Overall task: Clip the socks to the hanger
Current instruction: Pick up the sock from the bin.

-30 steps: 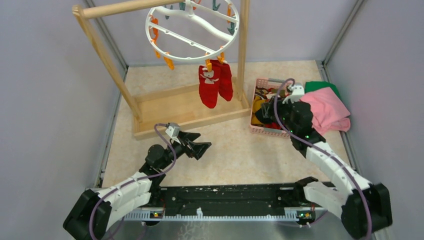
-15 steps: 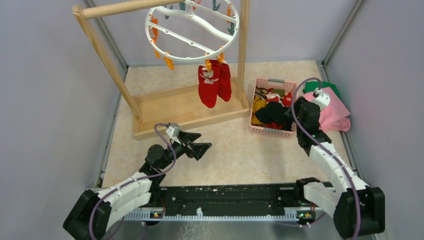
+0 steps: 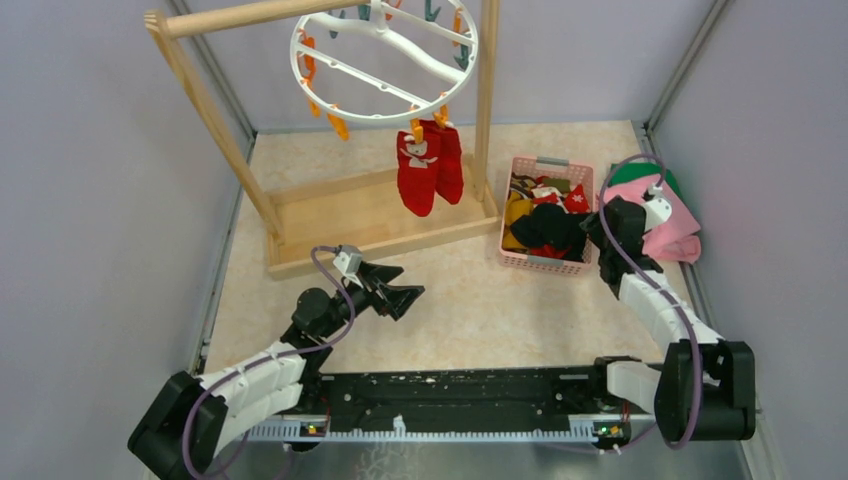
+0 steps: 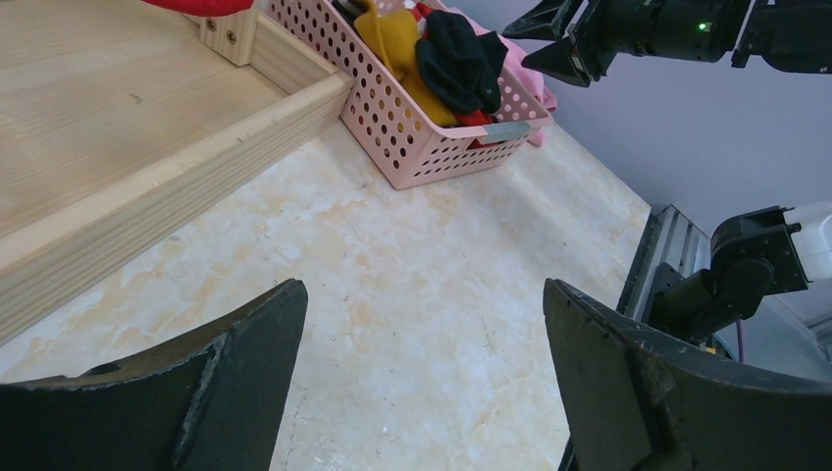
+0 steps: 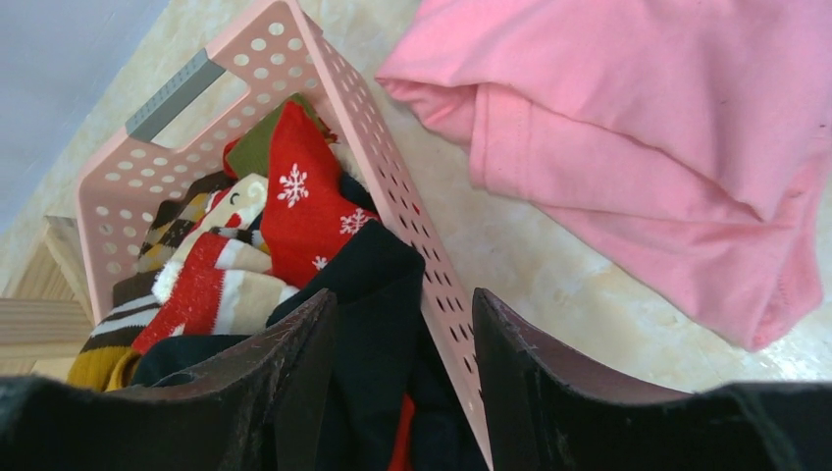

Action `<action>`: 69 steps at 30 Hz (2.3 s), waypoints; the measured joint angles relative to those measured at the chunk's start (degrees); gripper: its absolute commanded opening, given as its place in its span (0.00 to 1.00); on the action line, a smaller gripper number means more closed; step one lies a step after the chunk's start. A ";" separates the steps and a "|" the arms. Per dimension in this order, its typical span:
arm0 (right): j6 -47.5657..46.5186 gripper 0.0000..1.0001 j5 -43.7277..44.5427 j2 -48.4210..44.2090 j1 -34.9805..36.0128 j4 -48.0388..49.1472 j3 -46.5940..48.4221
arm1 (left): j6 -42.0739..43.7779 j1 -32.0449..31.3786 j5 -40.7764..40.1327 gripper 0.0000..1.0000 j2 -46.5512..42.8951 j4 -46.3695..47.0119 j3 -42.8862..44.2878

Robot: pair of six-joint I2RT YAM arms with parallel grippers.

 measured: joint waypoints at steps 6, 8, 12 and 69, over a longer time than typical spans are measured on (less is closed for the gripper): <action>0.59 0.51 -2.32 3.10 -0.09 2.95 0.02 | 0.00 0.00 0.07 0.96 0.96 1.27 0.00; 0.79 0.48 -2.64 3.93 -0.09 3.41 0.02 | 0.00 0.00 0.17 0.96 1.14 1.49 0.02; 1.03 0.42 -2.71 5.99 -0.11 5.95 0.02 | 0.00 0.00 0.39 0.95 1.57 1.95 0.02; -20.24 0.00 -40.02 -15.98 5.90 21.68 14.80 | 0.87 0.00 9.77 0.96 3.69 6.69 2.62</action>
